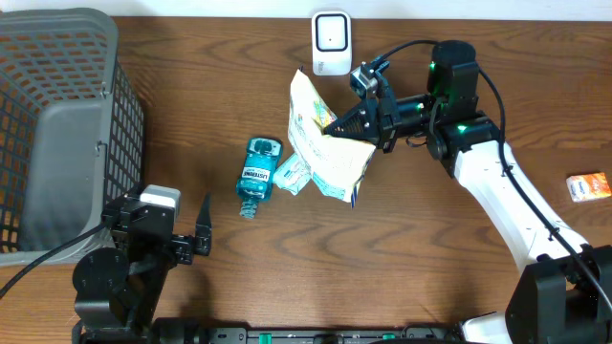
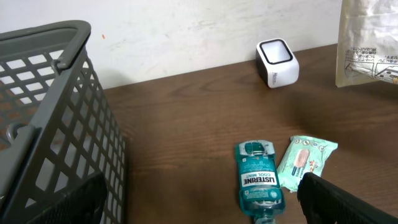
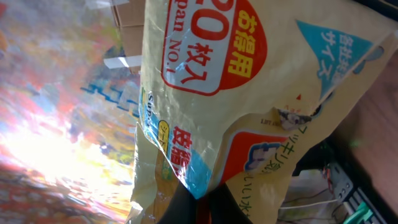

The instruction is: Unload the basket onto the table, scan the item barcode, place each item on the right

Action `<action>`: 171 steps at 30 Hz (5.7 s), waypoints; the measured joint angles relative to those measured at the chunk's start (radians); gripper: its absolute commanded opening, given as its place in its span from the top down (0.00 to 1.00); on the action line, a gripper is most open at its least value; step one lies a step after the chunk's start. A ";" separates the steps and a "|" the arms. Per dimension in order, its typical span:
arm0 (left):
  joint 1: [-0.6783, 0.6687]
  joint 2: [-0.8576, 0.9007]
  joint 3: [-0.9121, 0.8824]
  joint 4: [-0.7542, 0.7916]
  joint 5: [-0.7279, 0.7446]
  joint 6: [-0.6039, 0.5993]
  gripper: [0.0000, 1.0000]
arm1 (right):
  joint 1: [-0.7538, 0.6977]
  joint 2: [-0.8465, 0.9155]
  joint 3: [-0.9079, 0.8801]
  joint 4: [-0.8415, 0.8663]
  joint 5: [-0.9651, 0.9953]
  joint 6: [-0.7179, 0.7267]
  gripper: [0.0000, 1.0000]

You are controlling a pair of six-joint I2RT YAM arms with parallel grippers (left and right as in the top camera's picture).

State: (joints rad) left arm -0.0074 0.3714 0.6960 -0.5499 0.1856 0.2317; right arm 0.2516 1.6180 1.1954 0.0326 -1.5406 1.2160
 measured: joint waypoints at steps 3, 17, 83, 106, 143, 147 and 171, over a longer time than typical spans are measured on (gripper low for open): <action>0.000 0.000 0.000 0.000 0.000 0.000 0.02 | 0.000 -0.023 -0.001 -0.111 0.005 -0.028 0.99; 0.000 0.000 0.000 0.000 0.000 0.000 0.02 | 0.054 -0.136 -0.002 -0.549 0.484 -0.624 0.98; 0.000 0.000 0.000 0.000 0.000 0.000 0.02 | 0.174 0.750 0.901 -0.747 1.539 -0.930 0.99; 0.000 0.000 0.000 0.000 0.000 0.000 0.02 | 0.074 0.750 1.054 -1.385 1.839 -0.879 0.99; 0.000 0.000 0.000 0.000 0.000 0.000 0.02 | -0.779 0.736 0.919 -1.299 1.640 -0.885 0.01; 0.000 0.000 0.000 0.000 0.000 0.000 0.02 | -0.744 0.648 0.919 -1.300 1.596 -0.884 0.01; 0.000 0.000 0.000 0.000 0.000 0.000 0.02 | 0.026 0.536 0.873 -1.297 1.347 -0.884 0.01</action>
State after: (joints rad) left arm -0.0074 0.3714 0.6960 -0.5499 0.1856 0.2317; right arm 0.2779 2.1540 2.0686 -1.2644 -0.1936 0.3317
